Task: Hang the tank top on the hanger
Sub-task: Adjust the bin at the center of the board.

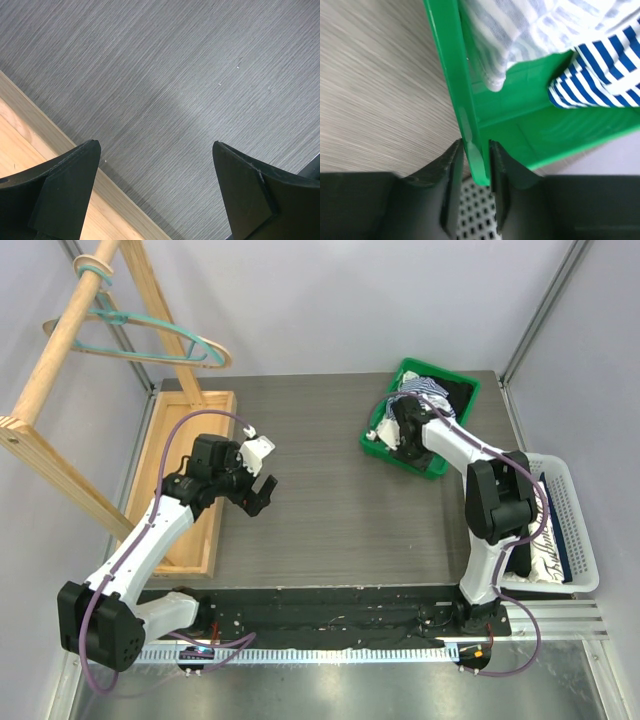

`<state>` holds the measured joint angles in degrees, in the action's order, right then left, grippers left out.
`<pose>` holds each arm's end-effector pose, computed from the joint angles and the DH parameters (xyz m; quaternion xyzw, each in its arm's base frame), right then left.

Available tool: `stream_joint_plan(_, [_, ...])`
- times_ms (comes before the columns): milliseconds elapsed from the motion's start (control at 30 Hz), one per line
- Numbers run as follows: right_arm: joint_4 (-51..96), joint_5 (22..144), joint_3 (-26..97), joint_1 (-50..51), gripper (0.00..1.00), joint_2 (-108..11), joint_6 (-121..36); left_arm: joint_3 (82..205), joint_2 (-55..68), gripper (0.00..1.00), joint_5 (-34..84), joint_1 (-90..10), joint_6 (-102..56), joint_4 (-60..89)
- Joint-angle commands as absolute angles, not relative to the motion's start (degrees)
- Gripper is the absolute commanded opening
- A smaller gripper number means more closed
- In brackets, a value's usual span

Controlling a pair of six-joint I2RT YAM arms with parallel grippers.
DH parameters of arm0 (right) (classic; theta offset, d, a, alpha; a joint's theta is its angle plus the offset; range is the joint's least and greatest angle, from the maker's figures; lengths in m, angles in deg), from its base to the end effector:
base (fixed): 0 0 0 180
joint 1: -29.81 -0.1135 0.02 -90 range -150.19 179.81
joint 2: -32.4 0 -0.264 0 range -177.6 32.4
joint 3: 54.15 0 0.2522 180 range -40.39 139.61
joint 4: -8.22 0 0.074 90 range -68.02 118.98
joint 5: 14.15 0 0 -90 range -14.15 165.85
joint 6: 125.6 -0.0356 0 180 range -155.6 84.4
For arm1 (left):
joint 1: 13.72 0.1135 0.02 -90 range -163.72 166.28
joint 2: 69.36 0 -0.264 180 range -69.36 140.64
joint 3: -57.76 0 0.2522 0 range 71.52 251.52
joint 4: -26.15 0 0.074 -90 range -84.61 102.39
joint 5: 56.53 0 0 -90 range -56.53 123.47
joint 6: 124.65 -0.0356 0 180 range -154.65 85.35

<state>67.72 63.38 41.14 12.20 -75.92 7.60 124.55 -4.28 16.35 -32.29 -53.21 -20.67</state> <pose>0.3658 0.1080 0.2035 -0.4831 0.8558 -0.1381 0.1234 0.2214 -0.0854 0.2839 0.3449 0.8483 -0.1376 0.3775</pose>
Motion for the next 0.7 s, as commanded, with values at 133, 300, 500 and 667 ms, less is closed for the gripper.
stream_joint_plan(133, [66.5,54.8,43.3,12.8,0.51,-70.1,15.6,124.3,-6.1,1.0,15.2,-31.6,-53.1,-18.7])
stream_joint_plan(300, [70.9,66.9,48.8,11.0,0.63,-66.7,10.7,124.3,-6.0,1.0,14.9,-31.4,-53.1,-18.6])
stream_joint_plan(500, [66.3,80.2,55.4,7.3,0.67,-68.3,0.1,124.6,-5.5,1.0,14.8,-31.2,-53.0,-18.5])
stream_joint_plan(667, [57.7,71.0,65.5,3.5,0.7,-79.8,-6.6,124.4,-6.2,1.0,14.6,-30.4,-52.9,-18.6])
